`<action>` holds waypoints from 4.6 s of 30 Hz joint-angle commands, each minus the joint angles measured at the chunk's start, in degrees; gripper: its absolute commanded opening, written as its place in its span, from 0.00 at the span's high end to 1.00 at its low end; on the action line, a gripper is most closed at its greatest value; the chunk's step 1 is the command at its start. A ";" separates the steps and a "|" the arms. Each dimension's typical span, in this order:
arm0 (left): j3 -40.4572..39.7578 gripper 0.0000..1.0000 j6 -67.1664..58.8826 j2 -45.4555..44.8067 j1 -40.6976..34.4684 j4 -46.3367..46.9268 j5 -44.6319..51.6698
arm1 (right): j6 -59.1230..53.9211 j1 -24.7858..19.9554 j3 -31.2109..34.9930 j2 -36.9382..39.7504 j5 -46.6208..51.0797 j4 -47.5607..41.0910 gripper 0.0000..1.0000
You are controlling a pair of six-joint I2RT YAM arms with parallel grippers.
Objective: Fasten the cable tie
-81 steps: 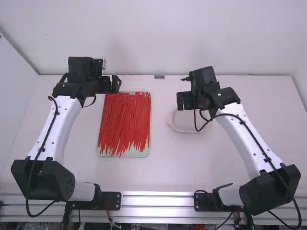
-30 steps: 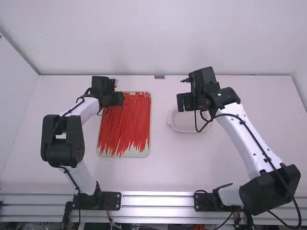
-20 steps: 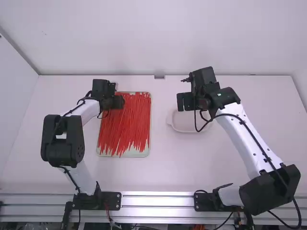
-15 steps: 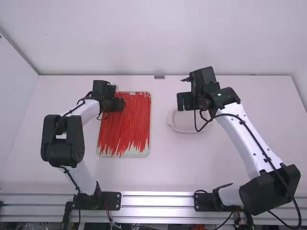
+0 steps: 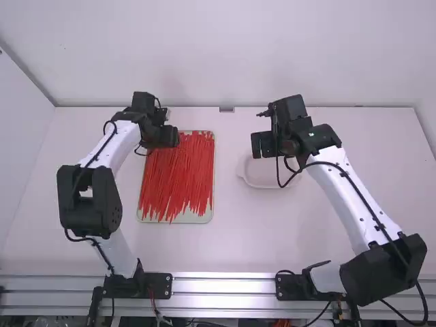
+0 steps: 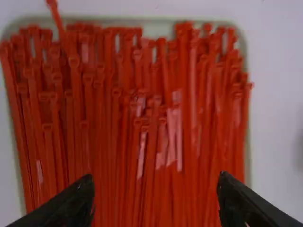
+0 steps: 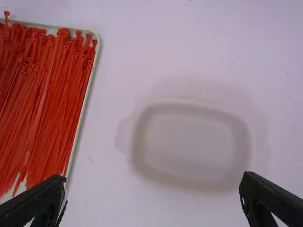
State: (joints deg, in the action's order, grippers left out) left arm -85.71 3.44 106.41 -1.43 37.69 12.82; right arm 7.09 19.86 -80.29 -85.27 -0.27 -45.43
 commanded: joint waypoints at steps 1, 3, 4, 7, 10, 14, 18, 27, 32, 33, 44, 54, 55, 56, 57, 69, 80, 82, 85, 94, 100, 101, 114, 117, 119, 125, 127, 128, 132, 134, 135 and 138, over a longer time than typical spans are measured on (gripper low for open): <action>-4.44 0.27 -0.33 0.31 -2.78 2.38 -3.48 | -1.33 0.02 -1.36 1.01 0.15 -0.72 0.02; -6.88 0.20 -0.31 0.31 -4.48 3.56 -9.14 | -0.81 0.02 -1.38 1.01 0.17 -1.57 0.02; -7.17 0.19 -0.28 0.31 -4.72 3.52 -10.54 | -0.44 0.04 -1.38 1.01 0.15 -1.81 0.02; -7.56 0.16 -0.28 0.31 -4.85 3.23 -14.34 | 2.40 0.11 -1.38 1.01 0.15 -3.04 0.02; -7.54 0.16 -1.31 0.33 -3.10 3.48 -12.94 | 5.62 0.11 -1.38 1.01 0.13 -4.42 0.02; -6.43 0.15 -3.13 0.50 -0.11 1.42 -9.64 | 6.14 0.11 -1.38 1.01 -0.61 -5.44 0.02; -3.98 0.19 -3.26 1.73 3.32 -3.39 -5.38 | 3.80 0.13 -0.68 1.01 -4.07 -5.11 0.02; -3.10 0.29 -4.76 8.22 2.10 -8.28 0.04 | 7.21 0.52 5.03 1.01 -5.33 -1.05 0.02; -3.10 0.32 -4.68 10.05 -0.09 -12.11 -0.20 | 6.54 2.12 5.49 1.01 -5.09 -0.83 0.02; -3.10 0.34 -4.00 10.80 -0.44 -13.25 -0.46 | 6.62 2.47 5.49 1.01 -4.37 -0.85 0.02; -3.08 0.64 -2.43 15.34 -1.16 -14.10 -1.95 | 6.60 3.78 5.49 1.01 -4.20 0.70 0.02; -3.04 0.71 -2.40 16.94 -1.16 -12.59 -3.08 | 6.60 3.28 5.49 1.01 -4.20 1.97 0.02; -3.04 0.71 -2.40 16.94 -1.16 -12.55 -3.37 | 6.62 3.30 5.49 1.01 -4.22 1.97 0.02; -3.04 0.71 -2.45 16.94 -1.18 -12.50 -3.91 | 6.62 3.30 5.49 1.01 -4.22 1.99 0.02; -3.04 0.72 -2.43 16.94 -1.16 -12.37 -4.90 | 6.60 3.28 5.49 1.01 -4.20 1.99 0.02; -1.62 0.82 -6.58 16.94 -1.16 -10.75 -4.87 | 6.60 3.43 5.49 1.01 -4.20 3.08 0.02; 1.79 0.85 -6.71 16.94 -1.18 -12.72 -4.74 | 6.58 3.08 5.49 1.01 -4.22 3.10 0.02; 1.79 0.85 -6.95 16.94 -1.20 -12.83 -4.74 | 6.38 2.93 5.49 1.01 -4.20 3.10 0.02; 1.79 0.84 -6.97 16.94 -1.18 -12.87 -4.79 | 6.43 2.62 5.49 1.01 -4.24 3.06 0.02; 1.79 0.82 -8.15 16.94 -1.57 -12.70 -4.79 | 6.36 2.62 5.77 1.01 -4.17 3.23 0.02; 1.79 0.85 -8.39 16.94 -1.57 -12.48 -4.74 | 6.38 2.58 6.10 1.01 -4.20 3.06 0.02; 1.79 0.86 -8.39 16.94 -1.57 -12.48 -4.74 | 6.36 2.58 6.08 1.01 -4.22 3.04 0.02; 3.28 0.85 -8.41 16.94 -1.95 -13.64 -4.90 | 6.36 2.56 6.08 1.01 -4.22 3.06 0.02; 4.94 0.87 -8.41 16.94 -1.97 -14.64 -4.92 | 6.38 2.60 6.08 1.01 -4.22 3.06 0.02; 5.35 0.91 -8.39 16.94 -1.66 -14.62 -4.94 | 6.36 2.64 6.08 1.01 -4.22 3.06 0.02; 3.48 0.94 -6.54 16.92 -1.55 -13.68 -6.60 | 6.38 2.64 6.08 1.01 -4.22 3.06 0.02; 1.16 0.95 -6.23 16.92 -1.57 -11.93 -7.82 | 6.36 2.64 6.08 1.01 -4.22 3.06 0.02; 0.52 0.95 -6.25 16.92 -1.57 -11.43 -7.82 | 6.36 2.62 6.08 1.01 -4.22 3.06 0.02; -4.52 0.95 -5.70 16.81 -1.55 -8.13 -7.89 | 6.38 2.64 6.08 1.01 -4.22 3.06 0.02; -7.80 0.95 -5.51 16.76 -1.79 -6.23 -7.93 | 6.36 2.62 6.08 1.01 -4.20 3.06 0.02; -8.94 0.95 -5.33 16.74 -1.77 -5.53 -7.93 | 6.36 2.64 6.08 1.01 -4.22 3.06 0.02; -12.04 0.96 -5.31 16.70 -1.77 -3.34 -7.74 | 6.36 2.62 6.08 1.01 -4.22 3.08 0.02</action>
State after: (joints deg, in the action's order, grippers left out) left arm -95.85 -2.57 122.56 -2.90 33.50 5.28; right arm 13.50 22.50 -74.59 -85.27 -4.75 -42.35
